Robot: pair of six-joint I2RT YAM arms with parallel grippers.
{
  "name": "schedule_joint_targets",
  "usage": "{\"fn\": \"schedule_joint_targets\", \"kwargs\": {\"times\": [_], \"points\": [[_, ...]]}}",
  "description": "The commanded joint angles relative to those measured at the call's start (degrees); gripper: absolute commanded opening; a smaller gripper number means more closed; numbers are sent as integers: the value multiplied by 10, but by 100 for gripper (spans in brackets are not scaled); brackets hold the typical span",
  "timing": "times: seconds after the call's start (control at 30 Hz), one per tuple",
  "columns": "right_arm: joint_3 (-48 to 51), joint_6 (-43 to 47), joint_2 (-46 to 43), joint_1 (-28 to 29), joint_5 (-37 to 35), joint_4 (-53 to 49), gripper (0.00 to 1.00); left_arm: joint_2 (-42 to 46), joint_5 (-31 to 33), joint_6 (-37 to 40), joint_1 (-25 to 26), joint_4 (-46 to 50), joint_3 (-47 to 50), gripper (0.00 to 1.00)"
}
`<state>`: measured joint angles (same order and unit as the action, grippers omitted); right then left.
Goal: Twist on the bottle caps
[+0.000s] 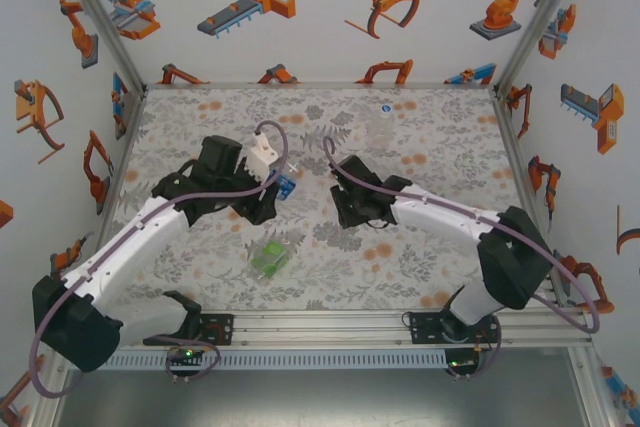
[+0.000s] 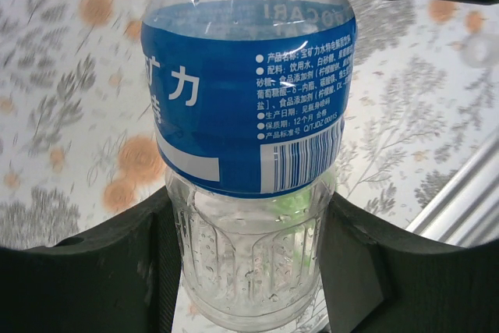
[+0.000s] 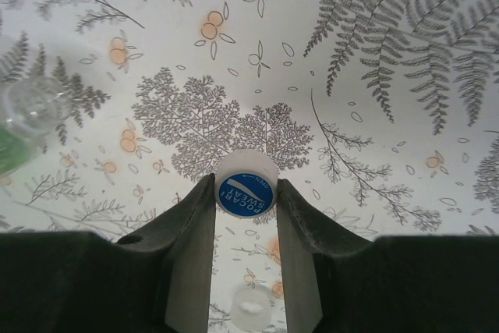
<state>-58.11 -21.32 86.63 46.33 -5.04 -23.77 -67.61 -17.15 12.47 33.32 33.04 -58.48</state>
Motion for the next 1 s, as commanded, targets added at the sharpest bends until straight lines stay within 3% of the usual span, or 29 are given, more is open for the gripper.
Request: {"fn": "schedule_joint_targets", "kwargs": {"times": [0.0,0.27,0.7,0.97], "points": [[5,49,-49,3,-19,-23,26,-19,-103,99,12,2,-41,5],[-28,101,-147,2,-53,-86,26,-57,-182,274,39,-41,-69,1],[-41,155,-279,1,-20,-96,25,-41,-229,291,38,-154,-6,0],[-4,252,-363,1,115,-32,24,-38,-250,328,47,-122,2,0]]}}
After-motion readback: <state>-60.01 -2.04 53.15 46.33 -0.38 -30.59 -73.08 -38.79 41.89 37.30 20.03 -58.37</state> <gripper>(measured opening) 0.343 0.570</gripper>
